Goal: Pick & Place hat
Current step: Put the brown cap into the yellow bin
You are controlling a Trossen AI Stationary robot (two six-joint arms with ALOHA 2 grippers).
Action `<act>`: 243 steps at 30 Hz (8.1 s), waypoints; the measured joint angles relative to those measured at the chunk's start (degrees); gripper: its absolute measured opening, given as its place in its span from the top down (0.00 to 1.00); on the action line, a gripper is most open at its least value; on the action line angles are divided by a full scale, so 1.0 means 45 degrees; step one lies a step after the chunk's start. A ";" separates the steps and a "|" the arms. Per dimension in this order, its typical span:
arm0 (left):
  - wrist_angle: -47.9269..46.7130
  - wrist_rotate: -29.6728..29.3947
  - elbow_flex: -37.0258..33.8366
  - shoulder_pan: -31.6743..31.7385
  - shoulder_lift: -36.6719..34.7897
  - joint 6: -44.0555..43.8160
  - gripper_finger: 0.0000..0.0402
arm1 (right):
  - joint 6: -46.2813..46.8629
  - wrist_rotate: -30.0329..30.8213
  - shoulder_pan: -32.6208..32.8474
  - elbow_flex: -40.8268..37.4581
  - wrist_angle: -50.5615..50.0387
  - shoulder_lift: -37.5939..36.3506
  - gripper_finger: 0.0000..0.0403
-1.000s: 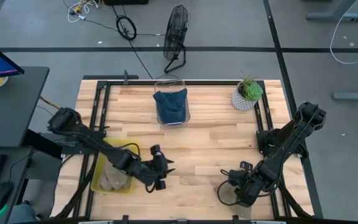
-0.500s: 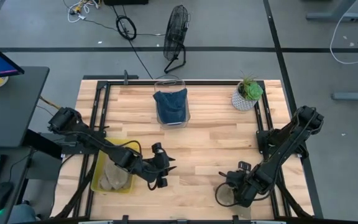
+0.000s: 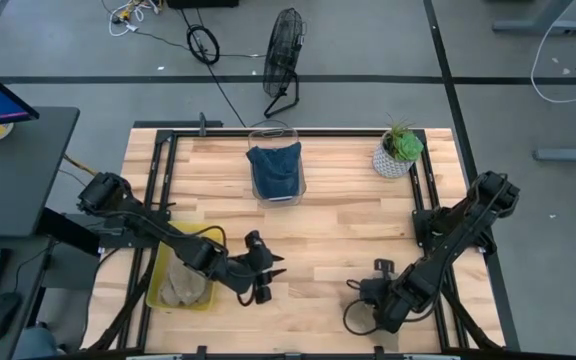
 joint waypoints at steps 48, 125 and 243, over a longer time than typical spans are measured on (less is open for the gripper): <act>0.4318 0.3190 0.0039 0.1894 0.2715 0.2886 0.77 | -1.2063 0.3375 -0.4569 -0.0010 0.8285 0.0729 0.99; -1.9778 0.1789 0.2429 -0.6950 -0.5616 -1.8455 0.98 | -0.7682 0.4485 -0.3941 0.0005 0.6200 0.0705 0.63; -1.2021 0.3805 -0.1010 -0.5079 -0.0384 -1.6017 0.99 | -0.8007 0.4434 -0.3982 0.0000 0.6515 0.0709 0.63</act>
